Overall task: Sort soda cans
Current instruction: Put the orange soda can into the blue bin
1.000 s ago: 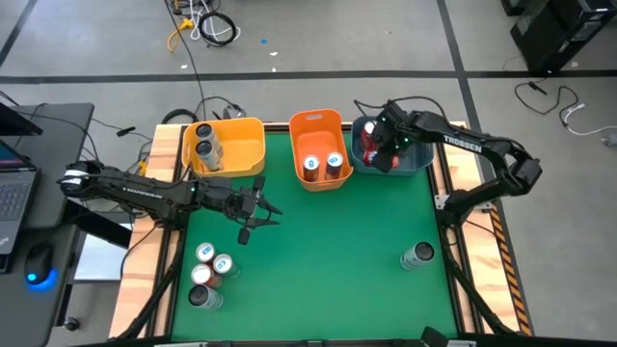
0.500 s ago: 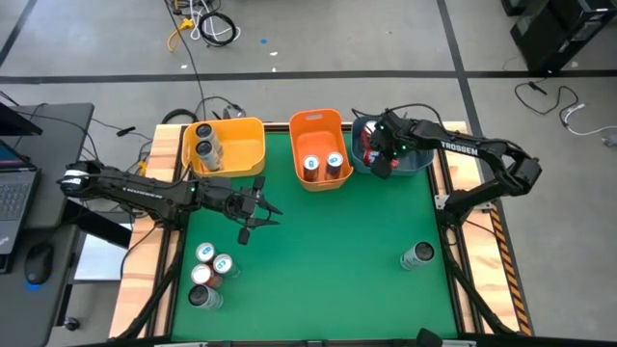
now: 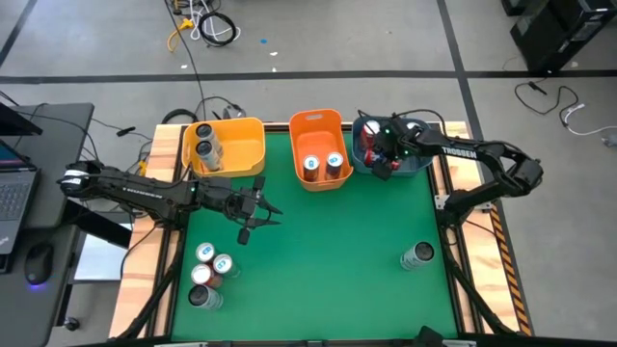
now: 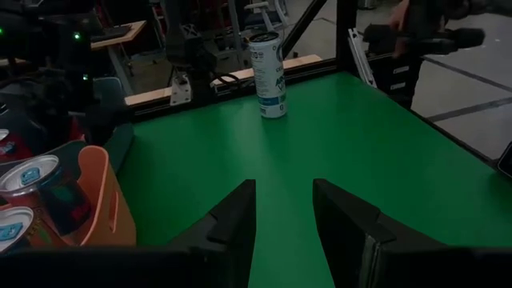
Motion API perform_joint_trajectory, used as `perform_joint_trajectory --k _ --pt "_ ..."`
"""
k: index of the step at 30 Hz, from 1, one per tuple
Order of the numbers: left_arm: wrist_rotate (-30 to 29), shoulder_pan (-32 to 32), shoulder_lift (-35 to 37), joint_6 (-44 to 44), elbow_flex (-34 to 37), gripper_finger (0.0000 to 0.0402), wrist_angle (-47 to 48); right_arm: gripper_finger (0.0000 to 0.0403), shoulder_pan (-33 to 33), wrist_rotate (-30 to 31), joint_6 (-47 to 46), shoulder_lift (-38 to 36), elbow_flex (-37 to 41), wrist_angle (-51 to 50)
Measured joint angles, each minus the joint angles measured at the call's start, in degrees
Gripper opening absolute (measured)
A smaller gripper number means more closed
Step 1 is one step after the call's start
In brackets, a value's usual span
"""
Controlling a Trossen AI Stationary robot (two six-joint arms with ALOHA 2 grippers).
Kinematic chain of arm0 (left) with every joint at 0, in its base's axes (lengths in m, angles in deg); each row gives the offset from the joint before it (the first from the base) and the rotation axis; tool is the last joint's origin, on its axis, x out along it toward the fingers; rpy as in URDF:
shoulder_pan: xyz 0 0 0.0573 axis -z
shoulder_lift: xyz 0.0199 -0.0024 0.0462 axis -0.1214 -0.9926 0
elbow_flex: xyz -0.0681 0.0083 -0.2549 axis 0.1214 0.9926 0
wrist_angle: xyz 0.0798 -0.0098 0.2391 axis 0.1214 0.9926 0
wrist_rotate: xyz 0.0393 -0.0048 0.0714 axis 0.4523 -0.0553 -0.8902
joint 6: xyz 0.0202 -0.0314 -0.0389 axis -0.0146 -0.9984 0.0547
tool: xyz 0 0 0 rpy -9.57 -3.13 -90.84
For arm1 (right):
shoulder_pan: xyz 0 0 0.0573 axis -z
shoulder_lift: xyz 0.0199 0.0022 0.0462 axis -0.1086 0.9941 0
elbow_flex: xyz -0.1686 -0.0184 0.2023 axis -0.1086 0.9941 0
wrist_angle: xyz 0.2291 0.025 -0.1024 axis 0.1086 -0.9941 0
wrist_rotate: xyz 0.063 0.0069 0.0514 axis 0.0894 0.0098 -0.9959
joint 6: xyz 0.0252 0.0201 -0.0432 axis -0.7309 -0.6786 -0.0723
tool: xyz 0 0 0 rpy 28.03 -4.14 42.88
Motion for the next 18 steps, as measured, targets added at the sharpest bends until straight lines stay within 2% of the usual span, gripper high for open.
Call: perform_joint_trajectory --k 7,14,18 --pt "0.0 0.0 0.0 0.0 0.0 0.0131 0.0 0.0312 0.2 0.0 1.4 0.2 0.2 -0.4" --pt "0.0 0.0 0.0 0.0 0.0 0.0131 0.2 0.0311 0.5 -0.8 1.2 4.8 -0.4 0.1" --pt "0.0 0.0 0.0 0.1 0.0 0.0131 0.2 0.0309 0.4 -1.1 -0.2 5.0 -0.5 1.1"
